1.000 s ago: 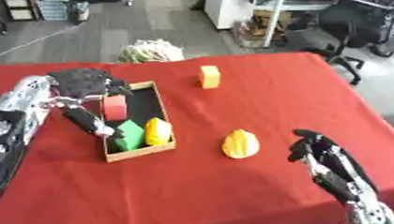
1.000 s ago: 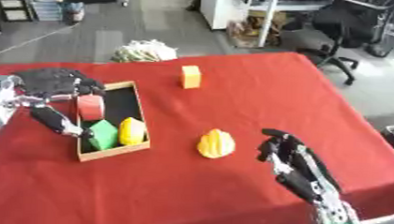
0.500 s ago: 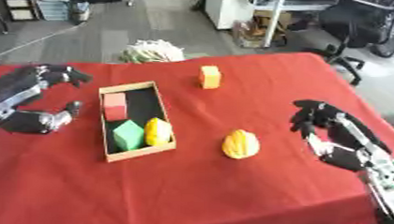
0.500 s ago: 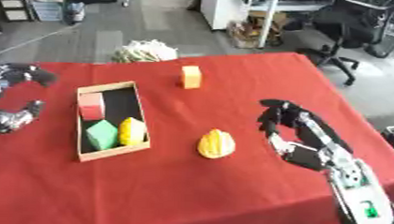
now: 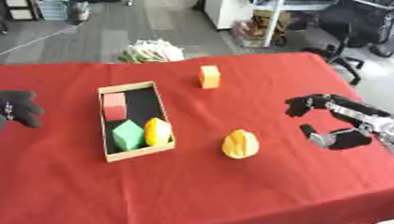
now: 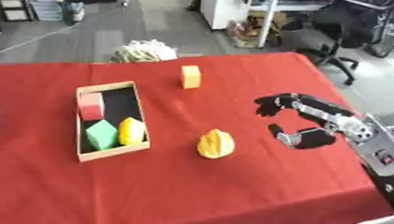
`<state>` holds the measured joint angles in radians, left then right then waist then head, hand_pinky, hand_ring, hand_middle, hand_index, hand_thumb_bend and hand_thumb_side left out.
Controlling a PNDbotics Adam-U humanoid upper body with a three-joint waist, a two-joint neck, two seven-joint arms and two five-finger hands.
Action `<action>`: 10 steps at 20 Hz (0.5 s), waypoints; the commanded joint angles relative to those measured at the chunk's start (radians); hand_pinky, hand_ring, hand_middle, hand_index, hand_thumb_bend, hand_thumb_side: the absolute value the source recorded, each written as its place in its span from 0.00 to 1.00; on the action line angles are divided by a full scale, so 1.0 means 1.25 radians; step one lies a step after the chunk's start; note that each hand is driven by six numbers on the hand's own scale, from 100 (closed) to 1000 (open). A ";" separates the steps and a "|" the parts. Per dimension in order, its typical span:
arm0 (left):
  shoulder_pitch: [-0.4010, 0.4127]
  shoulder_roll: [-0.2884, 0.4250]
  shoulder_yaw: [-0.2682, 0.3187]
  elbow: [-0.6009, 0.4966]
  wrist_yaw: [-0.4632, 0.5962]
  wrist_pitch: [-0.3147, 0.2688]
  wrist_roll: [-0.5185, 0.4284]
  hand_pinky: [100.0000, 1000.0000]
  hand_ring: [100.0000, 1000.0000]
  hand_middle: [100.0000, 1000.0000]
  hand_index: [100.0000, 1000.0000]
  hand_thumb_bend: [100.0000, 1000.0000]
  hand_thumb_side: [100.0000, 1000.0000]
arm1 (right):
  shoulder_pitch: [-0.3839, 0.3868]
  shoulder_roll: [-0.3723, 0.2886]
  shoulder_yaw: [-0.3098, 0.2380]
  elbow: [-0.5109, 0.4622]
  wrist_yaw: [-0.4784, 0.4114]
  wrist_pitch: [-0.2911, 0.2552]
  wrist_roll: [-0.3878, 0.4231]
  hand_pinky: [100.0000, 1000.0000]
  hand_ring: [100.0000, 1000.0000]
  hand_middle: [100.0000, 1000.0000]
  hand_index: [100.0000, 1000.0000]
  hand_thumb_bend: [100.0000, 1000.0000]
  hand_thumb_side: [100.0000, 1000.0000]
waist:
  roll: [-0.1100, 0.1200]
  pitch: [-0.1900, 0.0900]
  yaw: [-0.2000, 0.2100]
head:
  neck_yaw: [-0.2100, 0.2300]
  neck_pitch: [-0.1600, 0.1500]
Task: Pick up objects on the table and place them in the box.
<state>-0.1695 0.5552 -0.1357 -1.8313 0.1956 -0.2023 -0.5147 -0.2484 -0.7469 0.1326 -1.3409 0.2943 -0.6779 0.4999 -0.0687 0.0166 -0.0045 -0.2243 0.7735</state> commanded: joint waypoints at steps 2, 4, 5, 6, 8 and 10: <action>0.029 -0.023 0.028 -0.041 0.008 0.040 -0.006 0.63 0.60 0.64 0.88 0.00 0.88 | -0.054 -0.015 0.025 0.066 0.124 -0.092 0.050 0.80 0.87 0.83 1.00 0.00 0.24 | -0.005 -0.004 0.006 | -0.011 -0.003; 0.045 -0.032 0.031 -0.046 0.001 0.051 -0.010 0.63 0.59 0.64 0.88 0.00 0.90 | -0.078 0.004 0.034 0.098 0.170 -0.111 0.052 0.83 0.90 0.86 1.00 0.00 0.32 | -0.005 -0.003 0.011 | -0.016 -0.003; 0.050 -0.035 0.032 -0.047 -0.003 0.055 -0.013 0.63 0.59 0.63 0.88 0.00 0.91 | -0.088 0.013 0.038 0.115 0.190 -0.119 0.054 0.85 0.92 0.87 1.00 0.00 0.38 | -0.005 -0.002 0.013 | -0.019 -0.003; 0.054 -0.038 0.033 -0.047 -0.008 0.058 -0.016 0.63 0.59 0.63 0.88 0.00 0.91 | -0.098 0.021 0.041 0.132 0.210 -0.126 0.055 0.85 0.93 0.88 1.00 0.00 0.40 | -0.004 -0.002 0.015 | -0.022 -0.003; 0.060 -0.042 0.033 -0.047 -0.015 0.062 -0.021 0.63 0.59 0.63 0.88 0.00 0.92 | -0.112 0.037 0.045 0.160 0.249 -0.140 0.054 0.87 0.94 0.89 1.00 0.00 0.45 | -0.005 -0.001 0.018 | -0.028 -0.003; 0.065 -0.045 0.033 -0.047 -0.021 0.064 -0.027 0.63 0.59 0.63 0.88 0.00 0.93 | -0.123 0.056 0.047 0.186 0.289 -0.151 0.048 0.88 0.95 0.90 1.00 0.00 0.50 | -0.005 0.000 0.020 | -0.031 -0.003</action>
<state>-0.0817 0.4916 -0.1070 -1.8687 0.1764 -0.1256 -0.5434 -0.3843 -0.6641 0.1966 -1.1224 0.6243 -0.7349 0.4429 -0.0687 0.0168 0.0209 -0.2575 0.7735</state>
